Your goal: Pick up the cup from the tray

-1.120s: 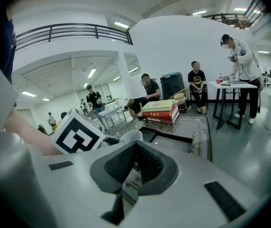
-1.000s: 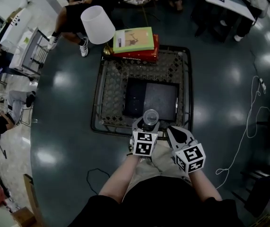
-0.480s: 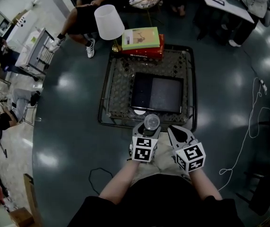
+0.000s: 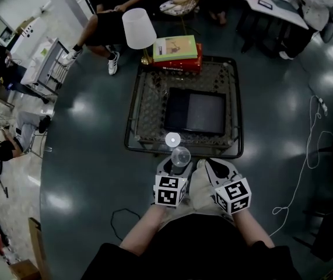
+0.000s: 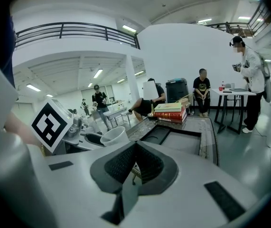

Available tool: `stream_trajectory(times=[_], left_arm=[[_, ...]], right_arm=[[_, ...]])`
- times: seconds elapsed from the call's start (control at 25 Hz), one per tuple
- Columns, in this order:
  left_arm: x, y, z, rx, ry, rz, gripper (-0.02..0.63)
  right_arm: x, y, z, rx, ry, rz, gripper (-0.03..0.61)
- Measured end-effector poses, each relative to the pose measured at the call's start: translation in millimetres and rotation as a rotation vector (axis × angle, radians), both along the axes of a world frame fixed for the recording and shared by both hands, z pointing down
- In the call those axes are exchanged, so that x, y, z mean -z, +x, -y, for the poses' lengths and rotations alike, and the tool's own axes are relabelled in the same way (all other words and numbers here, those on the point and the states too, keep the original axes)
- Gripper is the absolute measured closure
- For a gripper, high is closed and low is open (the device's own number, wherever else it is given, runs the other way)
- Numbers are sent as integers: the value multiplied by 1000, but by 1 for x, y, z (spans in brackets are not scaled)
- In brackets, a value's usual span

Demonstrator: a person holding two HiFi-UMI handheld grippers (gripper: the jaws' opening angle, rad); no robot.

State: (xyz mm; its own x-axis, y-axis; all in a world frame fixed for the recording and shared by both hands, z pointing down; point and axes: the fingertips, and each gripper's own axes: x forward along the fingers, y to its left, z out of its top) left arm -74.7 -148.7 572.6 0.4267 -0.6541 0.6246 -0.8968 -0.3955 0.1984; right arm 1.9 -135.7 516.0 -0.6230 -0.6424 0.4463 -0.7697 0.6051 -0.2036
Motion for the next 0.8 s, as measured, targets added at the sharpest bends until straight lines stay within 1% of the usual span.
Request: stream_trajectory(times=[0.52, 0.8], left_arm=[[30, -29, -54, 49, 43, -68, 348], [34, -32, -71, 48, 56, -82, 348]], right_arm=[[2, -18, -43, 46, 22, -17, 566], [3, -23, -57, 55, 38, -21, 566]])
